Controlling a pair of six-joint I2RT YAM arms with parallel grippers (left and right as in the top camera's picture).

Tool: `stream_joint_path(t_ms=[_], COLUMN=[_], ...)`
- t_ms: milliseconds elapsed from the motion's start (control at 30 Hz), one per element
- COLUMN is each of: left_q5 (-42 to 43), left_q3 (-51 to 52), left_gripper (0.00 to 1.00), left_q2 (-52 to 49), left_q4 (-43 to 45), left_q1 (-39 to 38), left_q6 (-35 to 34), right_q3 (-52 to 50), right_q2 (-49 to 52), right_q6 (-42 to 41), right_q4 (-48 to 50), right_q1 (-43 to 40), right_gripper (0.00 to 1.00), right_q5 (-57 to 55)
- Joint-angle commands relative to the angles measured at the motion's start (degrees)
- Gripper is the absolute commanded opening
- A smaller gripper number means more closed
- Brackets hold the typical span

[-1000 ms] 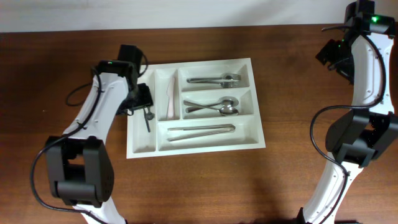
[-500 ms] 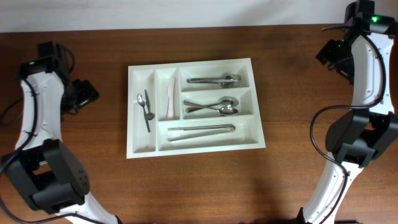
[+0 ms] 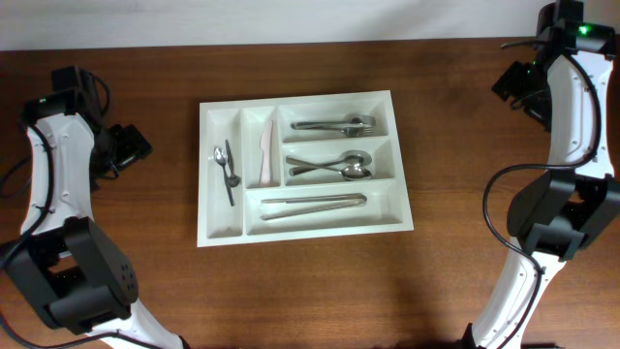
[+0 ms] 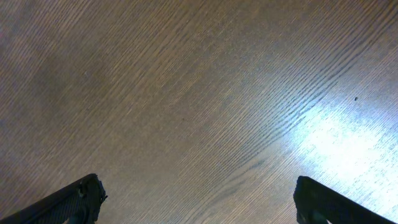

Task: Pack container

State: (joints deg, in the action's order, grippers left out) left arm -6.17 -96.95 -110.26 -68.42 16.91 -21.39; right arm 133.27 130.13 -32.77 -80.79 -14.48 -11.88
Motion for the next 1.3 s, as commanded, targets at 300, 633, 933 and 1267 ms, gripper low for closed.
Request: stream_joint_path(t_ms=[300, 633, 933, 1267], left_q5=[0.6, 0.6, 0.6, 0.6], left_q3=[-0.8, -0.8, -0.8, -0.8], left_gripper=[0.99, 0.99, 0.99, 0.99], left_q2=[0.8, 0.8, 0.8, 0.8], left_q4=[-0.2, -0.2, -0.2, -0.2], left_q1=[0.1, 0.1, 0.1, 0.1], left_q6=[0.9, 0.9, 0.9, 0.9], right_q3=[-1.4, -27.1, -54.5, -84.0], right_q2=[-11.1, -45.0, -73.1, -98.2], right_q6=[0.0, 0.0, 0.0, -0.7], right_q4=[0.1, 9.6, 11.2, 29.4], right_q1=[3.9, 19.6, 24.5, 18.5], right_gripper=[0.99, 0.99, 0.99, 0.99], right_q5=[-0.3, -0.3, -0.9, -0.5])
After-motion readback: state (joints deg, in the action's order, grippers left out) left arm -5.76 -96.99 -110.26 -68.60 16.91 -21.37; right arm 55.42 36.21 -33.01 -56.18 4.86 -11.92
